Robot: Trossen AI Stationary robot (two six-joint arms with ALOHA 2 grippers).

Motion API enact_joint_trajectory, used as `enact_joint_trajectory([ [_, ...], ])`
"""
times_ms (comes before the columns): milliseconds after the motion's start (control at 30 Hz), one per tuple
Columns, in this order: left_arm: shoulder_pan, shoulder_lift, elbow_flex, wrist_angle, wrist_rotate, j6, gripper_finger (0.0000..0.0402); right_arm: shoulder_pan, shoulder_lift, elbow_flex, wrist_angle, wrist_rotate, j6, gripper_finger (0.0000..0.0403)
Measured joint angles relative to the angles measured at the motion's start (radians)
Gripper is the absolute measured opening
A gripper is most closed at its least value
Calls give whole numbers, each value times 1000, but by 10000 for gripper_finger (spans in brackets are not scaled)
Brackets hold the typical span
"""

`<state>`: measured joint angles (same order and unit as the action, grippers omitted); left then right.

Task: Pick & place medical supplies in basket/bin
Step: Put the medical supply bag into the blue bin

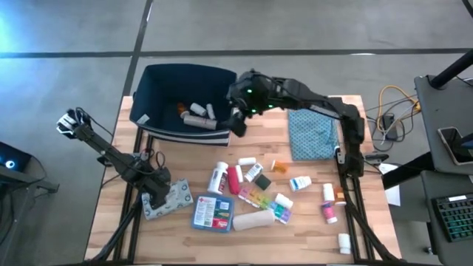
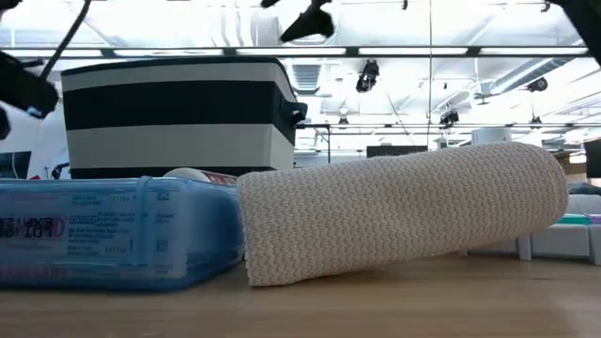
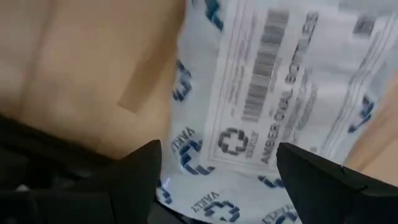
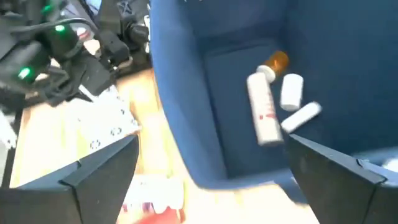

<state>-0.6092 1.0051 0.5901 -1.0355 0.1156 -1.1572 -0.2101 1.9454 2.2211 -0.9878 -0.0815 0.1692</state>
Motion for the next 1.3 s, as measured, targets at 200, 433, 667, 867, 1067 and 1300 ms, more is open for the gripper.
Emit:
enact_joint_trajectory([
  [200,10,-49,-99,146,28,23,295,142,-5,-18,-84,-8,28,391],
  [433,11,-141,-127,174,-19,64,295,259,-1,-60,-119,-61,291,391],
  [667,11,-190,-281,382,65,103,295,337,9,-282,375,-161,641,391],
  [867,10,-210,-340,498,102,31,295,364,73,-467,813,-182,893,391],
  [1067,10,-209,-341,535,27,-25,295,399,243,-501,1170,-185,1143,391],
  [1300,15,-211,-347,572,-123,-175,295,447,465,-272,1170,-181,1214,391],
])
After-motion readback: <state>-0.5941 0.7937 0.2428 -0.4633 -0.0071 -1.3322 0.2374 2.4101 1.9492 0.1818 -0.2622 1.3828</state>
